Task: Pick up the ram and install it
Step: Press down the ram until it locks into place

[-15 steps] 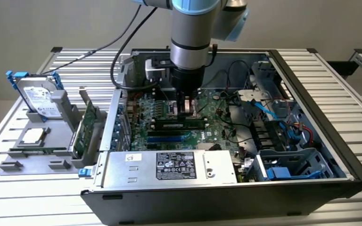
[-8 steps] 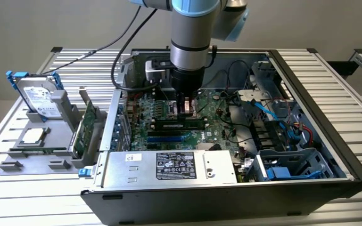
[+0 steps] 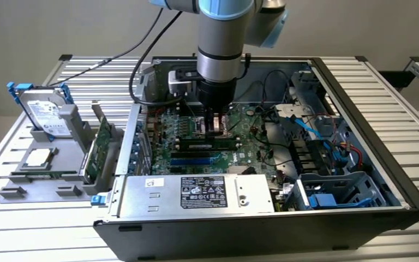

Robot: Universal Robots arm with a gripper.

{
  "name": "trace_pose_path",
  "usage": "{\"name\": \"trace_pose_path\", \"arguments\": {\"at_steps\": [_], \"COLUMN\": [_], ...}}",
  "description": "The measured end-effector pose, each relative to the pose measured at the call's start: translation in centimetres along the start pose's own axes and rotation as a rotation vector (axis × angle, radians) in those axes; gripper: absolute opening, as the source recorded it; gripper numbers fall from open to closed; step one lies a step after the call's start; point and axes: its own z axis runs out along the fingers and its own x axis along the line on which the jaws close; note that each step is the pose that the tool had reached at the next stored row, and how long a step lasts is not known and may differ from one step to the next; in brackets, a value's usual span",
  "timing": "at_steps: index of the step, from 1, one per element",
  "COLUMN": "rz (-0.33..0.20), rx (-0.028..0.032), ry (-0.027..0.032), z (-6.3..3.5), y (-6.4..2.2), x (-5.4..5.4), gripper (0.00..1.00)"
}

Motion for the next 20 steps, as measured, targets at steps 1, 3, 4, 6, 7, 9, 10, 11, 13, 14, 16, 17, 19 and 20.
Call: {"name": "trace_pose_path", "arguments": {"at_steps": [1,3,4,6,7,9,10,11,13,14,16,17,19,20], "rz": [0.000,0.000,0.000,0.000,0.000,0.000,0.000,0.000,0.000,0.000,0.000,0.000,0.001,0.000], "rx": [-0.0001,-0.0001,-0.0001,-0.0001,-0.0004,-0.0011,-0.0017,-0.0024,-0.0029,-0.0031,-0.0052,-0.0049,-0.0084,-0.0105], "ry": [0.0008,0.0017,0.0020,0.0031,0.0044,0.0070,0.0081,0.0092,0.0105,0.0110,0.0111,0.0064,0.0029,0.0049], "z": [0.04,0.14,0.20,0.27,0.28,0.29,0.30,0.30,0.29,0.27,0.07,0.01,-0.50,-0.89], "y": [0.03,0.12,0.18,0.27,0.30,0.36,0.40,0.43,0.44,0.45,0.43,0.43,0.44,0.42], "x": [0.0,0.0,0.0,-0.1,-0.1,-0.1,-0.1,-0.1,-0.1,-0.1,-0.1,-0.1,-0.1,-0.1], "gripper": [0.11,0.11,0.11,0.11,0.11,0.11,0.11,0.11,0.11,0.11,0.11,0.11,0.11,0.11]}}
